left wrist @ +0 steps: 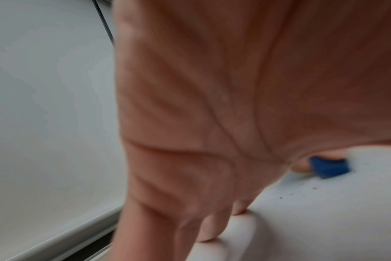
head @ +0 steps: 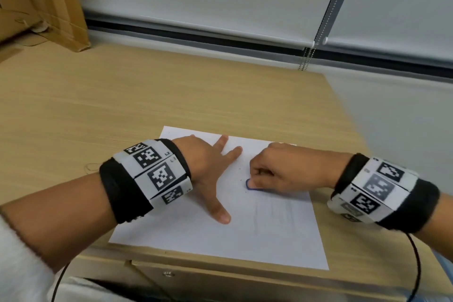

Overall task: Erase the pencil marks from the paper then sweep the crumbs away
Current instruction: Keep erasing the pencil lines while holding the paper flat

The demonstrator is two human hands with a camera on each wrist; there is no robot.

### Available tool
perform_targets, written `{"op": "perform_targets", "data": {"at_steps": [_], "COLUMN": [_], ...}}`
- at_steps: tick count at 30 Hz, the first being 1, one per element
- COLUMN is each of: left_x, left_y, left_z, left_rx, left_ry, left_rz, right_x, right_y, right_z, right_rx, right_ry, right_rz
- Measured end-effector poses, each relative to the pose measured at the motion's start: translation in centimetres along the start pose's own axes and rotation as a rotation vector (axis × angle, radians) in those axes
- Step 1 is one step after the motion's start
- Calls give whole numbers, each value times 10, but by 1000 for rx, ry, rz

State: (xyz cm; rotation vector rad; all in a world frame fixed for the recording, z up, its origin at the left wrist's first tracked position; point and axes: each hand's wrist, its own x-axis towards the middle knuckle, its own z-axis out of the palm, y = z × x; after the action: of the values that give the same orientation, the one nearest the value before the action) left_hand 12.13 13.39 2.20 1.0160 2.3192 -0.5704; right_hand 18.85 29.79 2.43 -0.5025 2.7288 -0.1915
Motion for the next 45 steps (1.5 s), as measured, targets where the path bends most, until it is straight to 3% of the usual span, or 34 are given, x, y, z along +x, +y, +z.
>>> {"op": "perform_targets", "data": {"at_steps": [3,7,11,15,20,24,28,33,37,42,45], "left_x": [2,2,3,3,2,1,0,-1,0,1,2], "left_y": [0,1,1,2,3,1,2,0,1,1,1], "left_z": [0,0,1,0,-2,-1,-3,-2,-1,-1,0], "left_rx": [-4,-2,1,11,13,-5,-6,-19,7,9,5], "left_ry": [-3,-20,-10,-20,-25,-28,-31,-40,-22,-21,-28], "left_rz": [-3,-8,-9,-5,-11,12,8,6,-5,-1,5], "right_x": [0,-10,-1,-17,-10,-29,-23,-35,-25,-32,-5], "right_y": [-2,-22,-10,-32,-12,-24,-12,-26,-13,-20,-1], "right_z": [8,10,4,19,2,16,6,17,10,14,-2], "right_rx": [-18,0,-32,3,-12,34,52,61,49,86,61], "right_ry": [24,-92,9,-85,-22,-110,-58,-144,-56,-192,-93], "right_rz": [-11,-147,-29,-172,-24,-143,-54,-153,-80,-108,-36]}}
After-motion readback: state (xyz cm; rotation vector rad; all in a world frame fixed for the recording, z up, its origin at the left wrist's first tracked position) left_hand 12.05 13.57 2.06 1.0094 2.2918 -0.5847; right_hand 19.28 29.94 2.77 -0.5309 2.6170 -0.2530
